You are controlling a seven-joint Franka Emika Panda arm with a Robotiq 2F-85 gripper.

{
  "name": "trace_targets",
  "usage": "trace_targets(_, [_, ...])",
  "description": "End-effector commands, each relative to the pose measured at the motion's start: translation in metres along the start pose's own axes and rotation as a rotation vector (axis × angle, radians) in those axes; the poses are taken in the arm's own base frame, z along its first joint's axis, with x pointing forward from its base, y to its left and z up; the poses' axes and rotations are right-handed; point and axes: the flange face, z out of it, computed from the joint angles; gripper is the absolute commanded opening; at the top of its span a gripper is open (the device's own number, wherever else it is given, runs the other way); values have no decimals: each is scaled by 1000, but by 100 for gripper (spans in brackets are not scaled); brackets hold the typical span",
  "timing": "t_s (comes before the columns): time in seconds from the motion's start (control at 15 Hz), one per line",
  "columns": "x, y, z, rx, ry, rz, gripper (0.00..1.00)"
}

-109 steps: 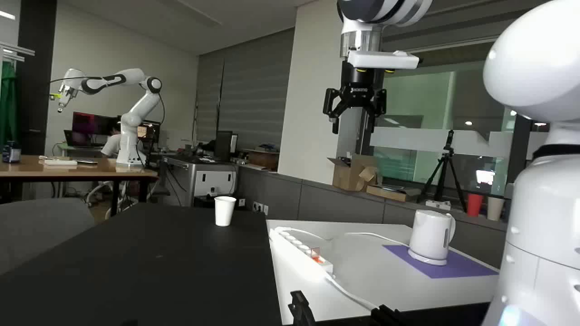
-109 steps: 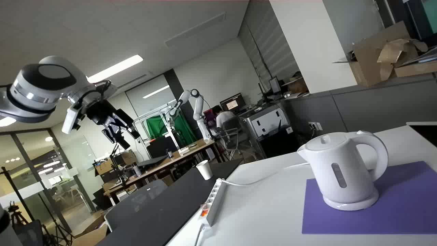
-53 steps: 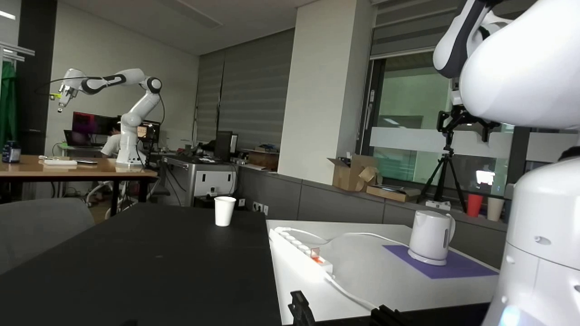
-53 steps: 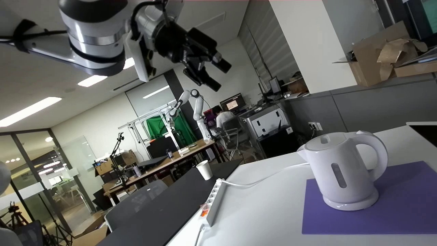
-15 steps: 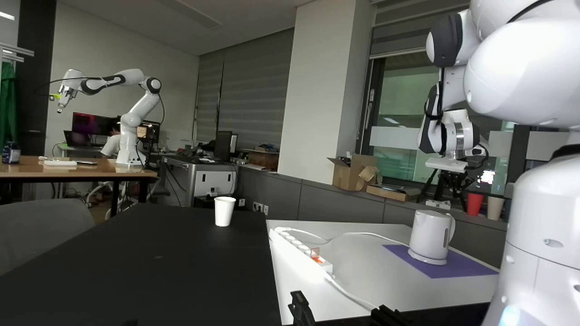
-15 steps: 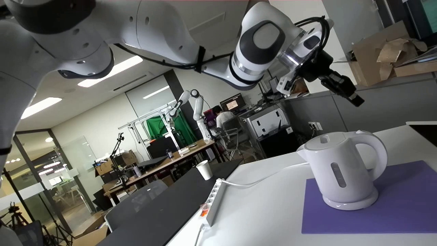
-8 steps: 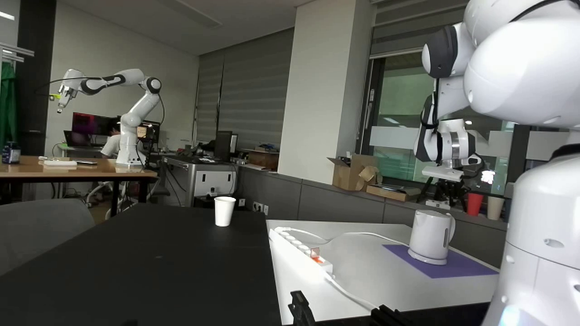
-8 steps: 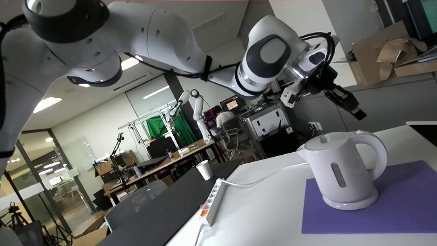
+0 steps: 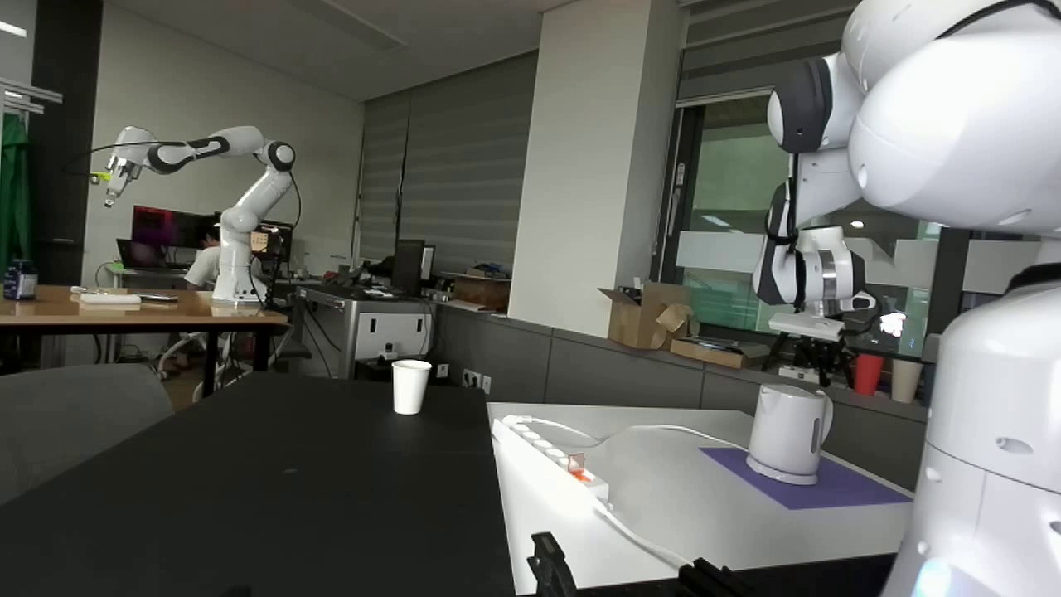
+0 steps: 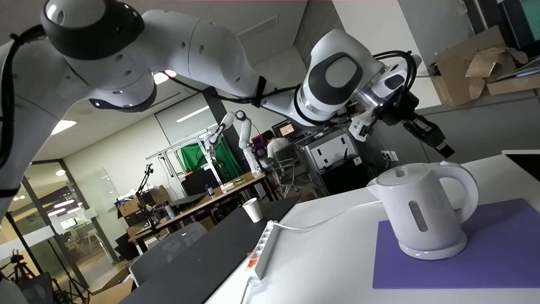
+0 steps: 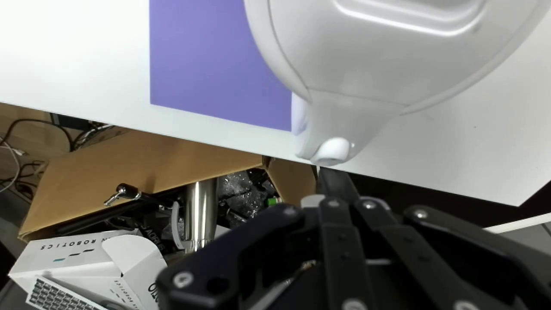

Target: Press the button on the handle of the kettle

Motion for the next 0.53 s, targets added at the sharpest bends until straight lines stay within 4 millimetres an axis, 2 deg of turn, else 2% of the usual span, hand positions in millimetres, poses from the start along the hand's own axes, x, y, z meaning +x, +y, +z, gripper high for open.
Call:
trace_targets(0.0, [4,-6,5,-7,8,8,0])
trace_targets(0.47, [0,-7,12,-19,-19,5,0])
